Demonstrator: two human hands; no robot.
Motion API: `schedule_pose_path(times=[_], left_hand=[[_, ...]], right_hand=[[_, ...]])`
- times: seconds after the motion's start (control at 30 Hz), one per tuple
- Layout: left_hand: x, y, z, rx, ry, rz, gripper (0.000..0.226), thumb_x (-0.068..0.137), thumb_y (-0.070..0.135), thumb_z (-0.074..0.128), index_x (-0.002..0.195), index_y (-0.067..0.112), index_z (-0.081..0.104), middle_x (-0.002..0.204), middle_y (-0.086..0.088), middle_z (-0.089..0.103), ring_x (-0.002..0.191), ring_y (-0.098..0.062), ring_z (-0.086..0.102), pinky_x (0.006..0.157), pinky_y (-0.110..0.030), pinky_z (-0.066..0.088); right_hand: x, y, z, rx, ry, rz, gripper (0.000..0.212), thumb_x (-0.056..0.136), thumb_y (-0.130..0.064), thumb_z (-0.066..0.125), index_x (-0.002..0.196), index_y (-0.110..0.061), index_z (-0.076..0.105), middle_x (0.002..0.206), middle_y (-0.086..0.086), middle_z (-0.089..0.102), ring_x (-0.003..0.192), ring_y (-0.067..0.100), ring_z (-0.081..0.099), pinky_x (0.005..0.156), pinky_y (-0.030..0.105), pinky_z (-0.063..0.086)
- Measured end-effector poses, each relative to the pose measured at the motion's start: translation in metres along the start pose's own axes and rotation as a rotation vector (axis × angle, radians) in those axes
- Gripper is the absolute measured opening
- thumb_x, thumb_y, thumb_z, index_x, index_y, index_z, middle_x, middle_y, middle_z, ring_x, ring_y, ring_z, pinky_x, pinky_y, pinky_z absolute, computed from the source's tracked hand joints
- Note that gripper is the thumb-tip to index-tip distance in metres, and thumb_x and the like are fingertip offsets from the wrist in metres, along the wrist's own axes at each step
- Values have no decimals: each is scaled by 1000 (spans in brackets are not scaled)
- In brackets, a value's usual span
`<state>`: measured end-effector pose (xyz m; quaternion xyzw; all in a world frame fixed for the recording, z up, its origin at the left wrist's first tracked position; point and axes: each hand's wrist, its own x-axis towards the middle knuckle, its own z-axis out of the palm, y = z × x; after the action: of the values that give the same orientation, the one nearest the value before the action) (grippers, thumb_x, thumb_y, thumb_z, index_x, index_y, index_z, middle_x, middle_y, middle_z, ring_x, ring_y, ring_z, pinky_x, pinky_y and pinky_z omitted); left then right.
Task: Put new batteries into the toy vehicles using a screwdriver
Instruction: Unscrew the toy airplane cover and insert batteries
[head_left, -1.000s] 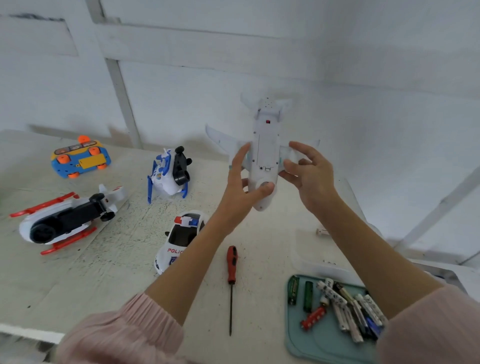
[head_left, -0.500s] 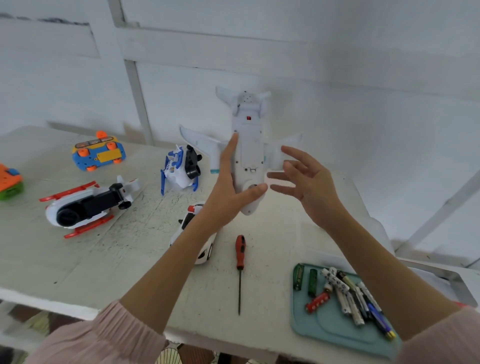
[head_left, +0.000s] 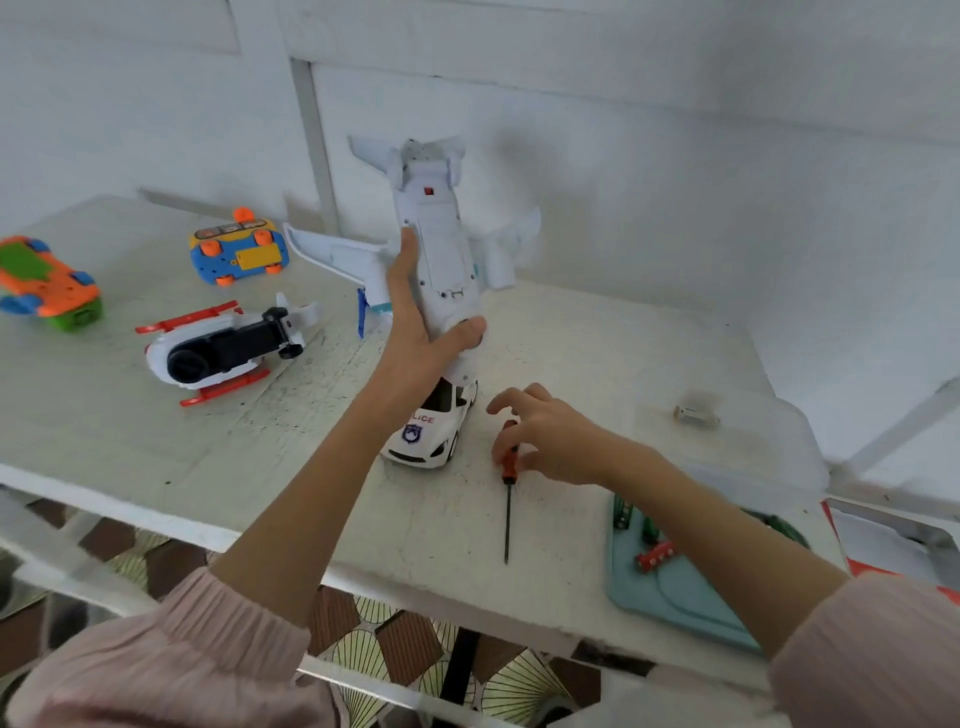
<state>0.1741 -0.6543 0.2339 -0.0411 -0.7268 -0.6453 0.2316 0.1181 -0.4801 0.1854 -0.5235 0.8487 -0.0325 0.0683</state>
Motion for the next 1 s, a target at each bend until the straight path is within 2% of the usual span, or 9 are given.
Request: schedule_pose_path(times=[0.1, 0.33, 0.5, 0.6, 0.67, 0.8, 0.87, 0.93, 1.0], left_hand=[[-4, -4, 2, -27, 6, -3, 94, 85, 13, 65, 144, 43, -2, 158, 6, 6, 137, -14, 32, 89, -16, 47], [-4, -7, 22, -37, 1, -21, 91, 89, 0, 59, 144, 40, -1, 153, 9, 9, 118, 0, 42, 82, -12, 48], [6, -9, 38, -39, -30, -20, 90, 77, 27, 69, 132, 62, 7, 159, 6, 2, 143, -19, 23, 112, -42, 36], [8, -16, 59, -47, -51, -38, 94, 76, 18, 70, 136, 48, 5, 158, 2, 4, 140, -19, 24, 107, -28, 40], [2, -24, 71, -25, -102, -76, 97, 81, 10, 71, 137, 49, 2, 154, 12, 7, 138, -12, 24, 103, -15, 36], [-13, -36, 87, -17, -196, -123, 95, 84, 21, 69, 129, 69, 1, 159, 13, 3, 142, -15, 22, 115, -42, 30], [-16, -39, 92, -37, -204, -155, 97, 88, 10, 66, 141, 53, -3, 156, 16, 1, 137, -3, 21, 108, -19, 34], [-17, -44, 93, -20, -203, -177, 96, 88, 4, 62, 148, 37, -4, 153, 17, 2, 124, 17, 22, 87, 4, 32], [-17, -50, 93, -7, -222, -181, 95, 89, 2, 61, 149, 34, -5, 150, 17, 3, 109, 33, 28, 78, 7, 33]], right_hand=[[-3, 5, 2, -44, -14, 10, 26, 84, -17, 64, 108, -27, 64, 140, 0, 33, 117, 20, 32, 93, 37, 41], [-21, 10, 9, 8, 171, 19, 14, 82, -15, 67, 95, -17, 65, 130, 6, 48, 110, 27, 43, 86, 43, 44], [-56, 11, -38, 490, 300, 175, 13, 86, -6, 61, 92, -16, 57, 116, 3, 58, 102, 17, 52, 90, 25, 43], [-75, 10, -60, 628, 392, 289, 17, 88, -10, 60, 90, -22, 49, 104, -1, 66, 98, 12, 61, 87, 27, 47], [-84, 8, -66, 700, 455, 361, 17, 86, -11, 62, 88, -17, 47, 90, 2, 69, 81, 14, 66, 78, 29, 52], [-100, 8, -63, 724, 626, 416, 18, 83, -12, 67, 92, -21, 55, 72, -6, 64, 55, 9, 58, 60, 24, 52], [-105, 11, -58, 664, 721, 430, 19, 82, -15, 68, 99, -22, 65, 75, -15, 63, 60, 0, 57, 59, 14, 48], [-108, 15, -56, 576, 807, 448, 19, 80, -18, 70, 99, -20, 70, 77, -17, 63, 69, 0, 58, 64, 12, 44], [-108, 17, -54, 501, 858, 477, 18, 78, -21, 72, 96, -21, 72, 76, -10, 64, 72, 6, 58, 65, 24, 47]])
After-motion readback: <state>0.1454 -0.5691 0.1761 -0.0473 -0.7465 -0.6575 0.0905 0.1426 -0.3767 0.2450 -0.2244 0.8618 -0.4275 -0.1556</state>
